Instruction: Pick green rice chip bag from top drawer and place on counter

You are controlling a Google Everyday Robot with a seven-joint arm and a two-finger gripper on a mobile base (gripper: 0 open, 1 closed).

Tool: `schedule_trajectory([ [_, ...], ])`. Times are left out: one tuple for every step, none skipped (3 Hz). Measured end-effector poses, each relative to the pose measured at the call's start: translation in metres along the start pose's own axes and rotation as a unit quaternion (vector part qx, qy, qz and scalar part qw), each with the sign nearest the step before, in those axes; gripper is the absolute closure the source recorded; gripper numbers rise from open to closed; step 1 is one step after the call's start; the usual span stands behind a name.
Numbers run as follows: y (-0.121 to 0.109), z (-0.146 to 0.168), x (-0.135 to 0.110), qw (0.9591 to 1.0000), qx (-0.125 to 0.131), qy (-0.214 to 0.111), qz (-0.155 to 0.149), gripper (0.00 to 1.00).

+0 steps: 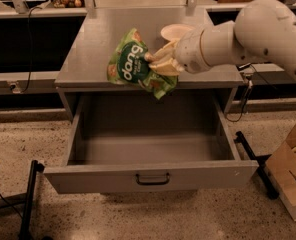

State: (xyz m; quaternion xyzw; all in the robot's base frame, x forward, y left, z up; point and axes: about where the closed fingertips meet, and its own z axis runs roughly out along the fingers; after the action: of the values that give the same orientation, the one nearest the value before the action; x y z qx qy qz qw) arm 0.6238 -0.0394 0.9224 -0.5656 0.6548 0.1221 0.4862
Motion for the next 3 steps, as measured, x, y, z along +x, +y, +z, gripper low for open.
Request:
schedule_trajectory([
  [-0.046, 0.015, 0.009, 0.9967, -0.01, -0.01, 0.079, 1.0],
  [-0.094, 0.03, 0.0, 0.9914, -0.005, -0.028, 0.128, 1.0],
  [-0.118, 0.043, -0.009, 0.9871, 0.003, -0.038, 0.156, 1.0],
])
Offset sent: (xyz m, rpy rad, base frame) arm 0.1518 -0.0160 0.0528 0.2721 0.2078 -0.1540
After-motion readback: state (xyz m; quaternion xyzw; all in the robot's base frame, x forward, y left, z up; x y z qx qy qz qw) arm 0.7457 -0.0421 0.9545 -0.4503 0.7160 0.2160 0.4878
